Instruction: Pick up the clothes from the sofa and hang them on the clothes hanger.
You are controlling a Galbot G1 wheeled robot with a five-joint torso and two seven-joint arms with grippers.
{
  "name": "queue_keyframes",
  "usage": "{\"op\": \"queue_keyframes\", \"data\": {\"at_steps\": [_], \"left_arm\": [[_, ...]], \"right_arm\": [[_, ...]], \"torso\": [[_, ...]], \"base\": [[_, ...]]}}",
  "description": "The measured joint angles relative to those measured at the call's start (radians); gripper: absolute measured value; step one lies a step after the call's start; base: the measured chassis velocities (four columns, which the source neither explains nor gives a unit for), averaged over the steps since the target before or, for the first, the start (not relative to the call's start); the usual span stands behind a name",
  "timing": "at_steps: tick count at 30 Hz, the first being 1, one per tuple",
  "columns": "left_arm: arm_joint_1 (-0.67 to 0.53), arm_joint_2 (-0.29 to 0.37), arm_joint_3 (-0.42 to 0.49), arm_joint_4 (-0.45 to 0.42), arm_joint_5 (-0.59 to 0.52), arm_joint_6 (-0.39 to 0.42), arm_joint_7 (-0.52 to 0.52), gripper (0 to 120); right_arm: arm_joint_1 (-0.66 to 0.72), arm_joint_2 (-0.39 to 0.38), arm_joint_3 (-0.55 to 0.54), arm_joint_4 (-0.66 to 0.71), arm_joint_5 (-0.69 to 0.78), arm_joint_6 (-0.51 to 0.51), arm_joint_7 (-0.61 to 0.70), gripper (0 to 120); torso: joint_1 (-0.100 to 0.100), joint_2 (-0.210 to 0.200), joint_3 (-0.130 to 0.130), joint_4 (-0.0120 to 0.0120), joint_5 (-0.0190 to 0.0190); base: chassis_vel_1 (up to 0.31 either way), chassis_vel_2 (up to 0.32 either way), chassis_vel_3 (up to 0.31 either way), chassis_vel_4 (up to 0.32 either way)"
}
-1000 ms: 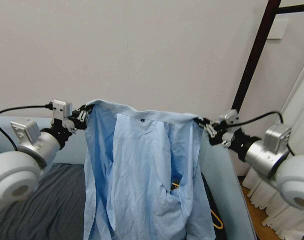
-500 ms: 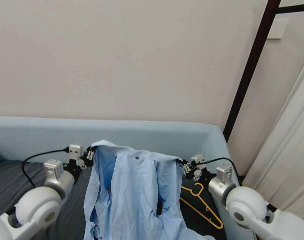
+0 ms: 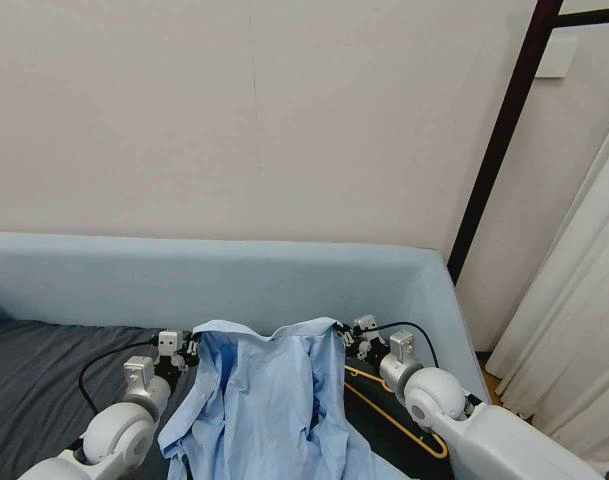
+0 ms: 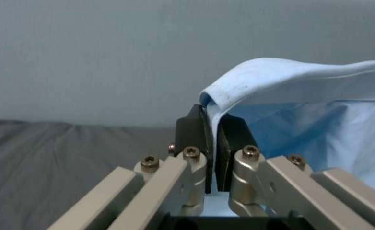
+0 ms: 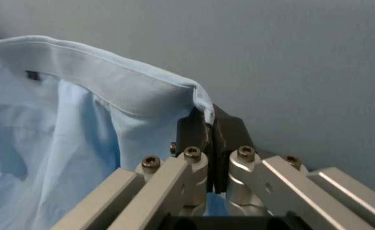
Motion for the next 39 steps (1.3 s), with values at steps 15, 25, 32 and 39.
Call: {"op": "queue_keyframes", "data": {"at_steps": [15,25,32,39], "left_arm": [[-0.008,-0.034,-0.006,0.021,-0.052,0.017,-0.001,0],[-0.02,-0.03,-0.017,0.021,-0.074,0.027,-0.009,0],[0.0,-0.029,-0.01,0.005,-0.064,0.028,-0.012,0],[0.016,-0.02,-0.002,-0.029,-0.058,0.028,-0.013,0]], "right_arm": [[-0.017,0.042,-0.024,-0.101,-0.088,0.045,-0.051,15],[-0.06,-0.064,0.001,-0.078,-0.166,0.101,-0.183,52],[-0.101,-0.094,0.055,-0.106,-0.094,0.102,-0.204,78],[-0.106,-0.064,0.078,-0.26,-0.093,0.081,-0.324,98]], "torso": [[0.0,0.0,0.0,-0.0002,0.0003],[0.0,0.0,0.0,-0.0004,0.0004],[0.0,0.0,0.0,-0.0001,0.0003],[0.0,0.0,0.0,-0.0003,0.0006]], "base": [[0.0,0.0,0.0,0.0],[0.0,0.0,0.0,0.0],[0.0,0.0,0.0,0.0],[0.0,0.0,0.0,0.0]]}}
